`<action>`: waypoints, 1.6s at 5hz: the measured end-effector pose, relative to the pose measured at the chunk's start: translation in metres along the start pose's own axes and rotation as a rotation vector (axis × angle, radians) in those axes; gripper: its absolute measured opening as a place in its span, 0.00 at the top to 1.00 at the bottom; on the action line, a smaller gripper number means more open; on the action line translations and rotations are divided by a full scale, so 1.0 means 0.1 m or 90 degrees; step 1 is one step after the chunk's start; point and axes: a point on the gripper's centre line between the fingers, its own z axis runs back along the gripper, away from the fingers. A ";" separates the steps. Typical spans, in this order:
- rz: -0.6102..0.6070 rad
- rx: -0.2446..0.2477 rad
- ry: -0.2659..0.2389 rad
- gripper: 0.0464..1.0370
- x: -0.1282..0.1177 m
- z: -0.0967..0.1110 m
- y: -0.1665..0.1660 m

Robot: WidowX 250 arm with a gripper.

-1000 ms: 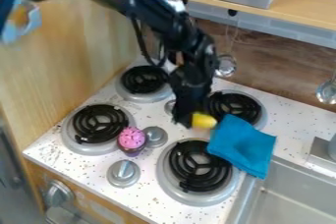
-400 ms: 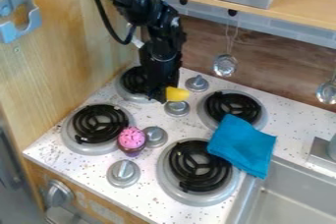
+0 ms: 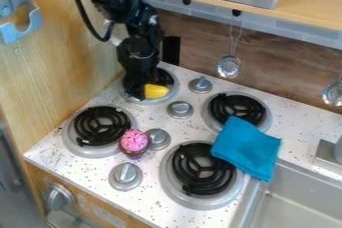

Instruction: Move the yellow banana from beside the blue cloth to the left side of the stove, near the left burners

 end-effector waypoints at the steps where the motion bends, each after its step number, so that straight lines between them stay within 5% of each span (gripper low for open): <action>1: 0.010 0.005 -0.025 0.53 0.14 -0.02 0.03; 4: 0.009 0.058 -0.060 0.53 0.40 -0.38 0.17; 5: 0.011 0.075 -0.060 0.46 0.42 -0.46 0.22; 6: 0.030 0.086 -0.048 0.15 0.42 -0.47 0.22; 7: 0.023 0.084 -0.037 0.03 0.38 -0.48 0.21; 8: 0.001 0.082 -0.025 0.03 0.35 -0.48 0.24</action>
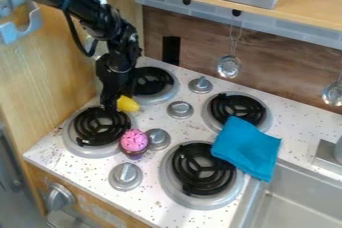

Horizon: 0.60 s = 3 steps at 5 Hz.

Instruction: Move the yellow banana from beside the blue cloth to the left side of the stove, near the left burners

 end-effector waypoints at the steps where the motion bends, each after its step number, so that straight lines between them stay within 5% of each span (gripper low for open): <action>1: -0.047 0.003 0.019 0.04 -0.03 0.10 0.02; 3: -0.257 -0.009 0.111 0.04 -0.20 0.44 0.05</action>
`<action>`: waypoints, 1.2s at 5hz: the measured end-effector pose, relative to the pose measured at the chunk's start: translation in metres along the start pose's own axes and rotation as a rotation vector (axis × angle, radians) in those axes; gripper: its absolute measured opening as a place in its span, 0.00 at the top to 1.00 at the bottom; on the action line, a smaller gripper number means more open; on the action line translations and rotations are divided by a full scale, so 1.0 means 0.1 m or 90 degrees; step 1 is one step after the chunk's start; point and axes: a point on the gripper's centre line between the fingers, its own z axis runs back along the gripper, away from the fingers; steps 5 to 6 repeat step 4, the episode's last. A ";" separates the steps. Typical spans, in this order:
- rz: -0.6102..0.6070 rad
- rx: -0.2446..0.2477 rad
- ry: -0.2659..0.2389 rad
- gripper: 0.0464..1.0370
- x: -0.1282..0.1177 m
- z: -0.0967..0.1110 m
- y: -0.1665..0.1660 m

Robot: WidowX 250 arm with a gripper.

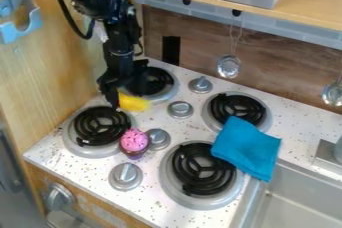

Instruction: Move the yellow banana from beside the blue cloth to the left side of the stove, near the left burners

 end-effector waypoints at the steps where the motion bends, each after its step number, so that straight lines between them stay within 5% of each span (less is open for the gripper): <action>1: -0.125 -0.024 0.051 0.04 -0.14 0.14 -0.02; 2: -0.252 -0.007 0.119 0.04 -0.30 0.18 0.05; 3: -0.422 0.004 0.112 0.04 -0.49 0.34 0.13; 4: -0.515 -0.002 0.024 0.04 -0.65 0.67 0.23; 6: -0.515 -0.002 0.024 0.04 -0.65 0.67 0.23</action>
